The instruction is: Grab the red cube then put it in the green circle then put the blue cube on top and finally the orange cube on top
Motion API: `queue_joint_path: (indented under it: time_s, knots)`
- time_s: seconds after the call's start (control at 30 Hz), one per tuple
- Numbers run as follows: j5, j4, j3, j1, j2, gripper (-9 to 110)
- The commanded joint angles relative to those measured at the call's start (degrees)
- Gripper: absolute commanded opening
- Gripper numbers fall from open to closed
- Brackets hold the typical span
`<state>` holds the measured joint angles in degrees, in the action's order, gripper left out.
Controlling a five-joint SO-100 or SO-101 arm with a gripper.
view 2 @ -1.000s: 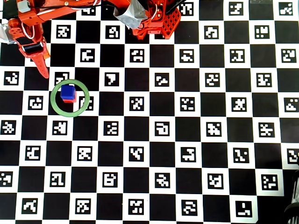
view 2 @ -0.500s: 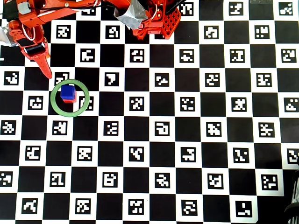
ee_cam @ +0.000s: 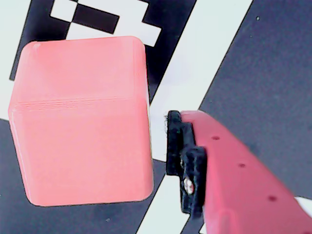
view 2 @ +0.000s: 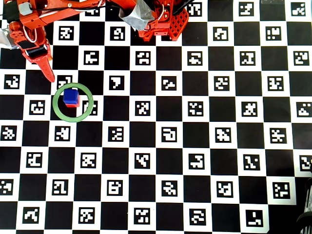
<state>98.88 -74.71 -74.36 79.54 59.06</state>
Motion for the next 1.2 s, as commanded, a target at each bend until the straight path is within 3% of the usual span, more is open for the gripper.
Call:
queue_joint_path:
  time_s: [0.0,0.13,0.23,1.17]
  knots:
    - [0.1,0.3,4.8,-1.1,4.6,35]
    - [-0.7,0.1,5.0,-1.2,4.6,13]
    - [-0.6,-0.3,5.0,-1.3,4.6,8]
    - [-1.8,-5.2,12.0,-0.9,4.5,4]
